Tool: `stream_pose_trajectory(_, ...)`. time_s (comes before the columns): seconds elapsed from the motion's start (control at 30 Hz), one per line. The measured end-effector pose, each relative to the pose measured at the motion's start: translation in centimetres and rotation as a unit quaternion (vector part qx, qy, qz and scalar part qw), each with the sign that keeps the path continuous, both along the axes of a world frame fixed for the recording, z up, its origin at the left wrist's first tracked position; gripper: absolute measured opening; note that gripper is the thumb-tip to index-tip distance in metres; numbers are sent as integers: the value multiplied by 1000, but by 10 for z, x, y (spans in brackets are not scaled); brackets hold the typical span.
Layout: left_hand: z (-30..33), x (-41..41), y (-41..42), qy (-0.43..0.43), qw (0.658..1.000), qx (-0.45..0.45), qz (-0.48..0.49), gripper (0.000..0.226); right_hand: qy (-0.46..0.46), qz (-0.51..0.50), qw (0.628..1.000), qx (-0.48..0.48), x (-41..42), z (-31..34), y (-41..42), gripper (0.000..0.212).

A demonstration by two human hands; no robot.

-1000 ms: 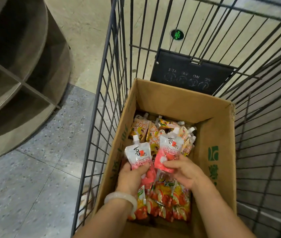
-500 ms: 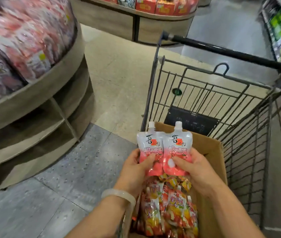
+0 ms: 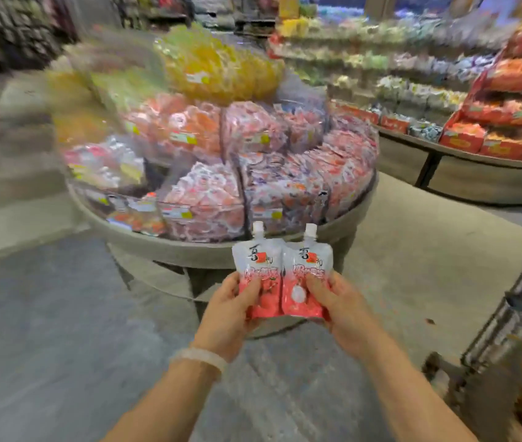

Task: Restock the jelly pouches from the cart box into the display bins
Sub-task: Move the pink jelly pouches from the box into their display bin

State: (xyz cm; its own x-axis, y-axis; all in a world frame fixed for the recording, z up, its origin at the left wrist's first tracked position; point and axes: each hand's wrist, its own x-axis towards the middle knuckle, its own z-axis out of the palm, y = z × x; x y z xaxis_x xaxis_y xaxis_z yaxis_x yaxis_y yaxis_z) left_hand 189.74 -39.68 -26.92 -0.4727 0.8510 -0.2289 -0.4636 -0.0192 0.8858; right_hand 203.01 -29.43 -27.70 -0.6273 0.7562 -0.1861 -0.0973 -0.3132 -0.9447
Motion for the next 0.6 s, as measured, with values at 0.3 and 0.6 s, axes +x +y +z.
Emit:
stream_pose_trajectory(0.3,22,-184,-131,17,978,8,208,19,11,198,980,1,-237,29,-90,33)
stream_pose_trajectory(0.6,30,-367,-147,42,953,4,302,24,43,258,965,-7,-452,33,-95,19)
